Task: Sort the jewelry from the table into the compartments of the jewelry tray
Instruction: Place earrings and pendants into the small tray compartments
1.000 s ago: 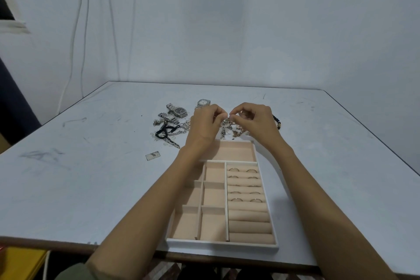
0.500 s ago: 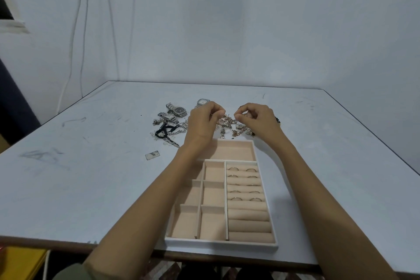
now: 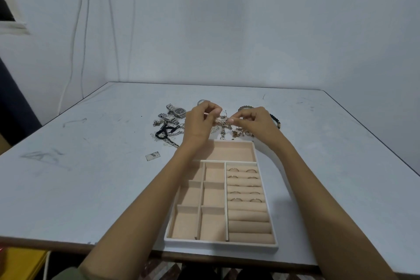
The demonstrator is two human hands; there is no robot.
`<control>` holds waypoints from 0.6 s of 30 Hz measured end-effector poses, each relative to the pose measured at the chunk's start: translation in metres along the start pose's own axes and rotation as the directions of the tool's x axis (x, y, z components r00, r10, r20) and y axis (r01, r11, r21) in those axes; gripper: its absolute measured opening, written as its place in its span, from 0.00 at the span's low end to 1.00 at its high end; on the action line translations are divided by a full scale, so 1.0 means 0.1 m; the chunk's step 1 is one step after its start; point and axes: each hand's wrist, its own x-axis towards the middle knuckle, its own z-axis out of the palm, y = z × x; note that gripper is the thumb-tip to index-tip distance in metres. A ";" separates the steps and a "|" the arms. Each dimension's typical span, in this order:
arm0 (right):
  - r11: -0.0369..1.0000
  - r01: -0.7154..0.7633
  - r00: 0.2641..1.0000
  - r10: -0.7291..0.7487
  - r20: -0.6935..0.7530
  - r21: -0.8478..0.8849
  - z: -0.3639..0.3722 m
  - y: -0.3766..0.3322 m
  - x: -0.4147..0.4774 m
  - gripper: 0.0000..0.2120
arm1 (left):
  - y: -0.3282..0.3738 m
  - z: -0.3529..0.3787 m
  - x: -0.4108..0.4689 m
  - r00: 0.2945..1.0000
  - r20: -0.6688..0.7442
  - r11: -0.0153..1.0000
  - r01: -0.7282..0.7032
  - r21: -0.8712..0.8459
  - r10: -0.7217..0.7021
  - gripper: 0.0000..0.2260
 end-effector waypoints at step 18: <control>0.985 -0.037 0.967 0.078 -0.243 0.171 -0.11 -0.02 0.02 0.07 | -0.08 -0.18 -0.02 0.984 0.015 0.975 0.180 -0.127 -0.179 0.04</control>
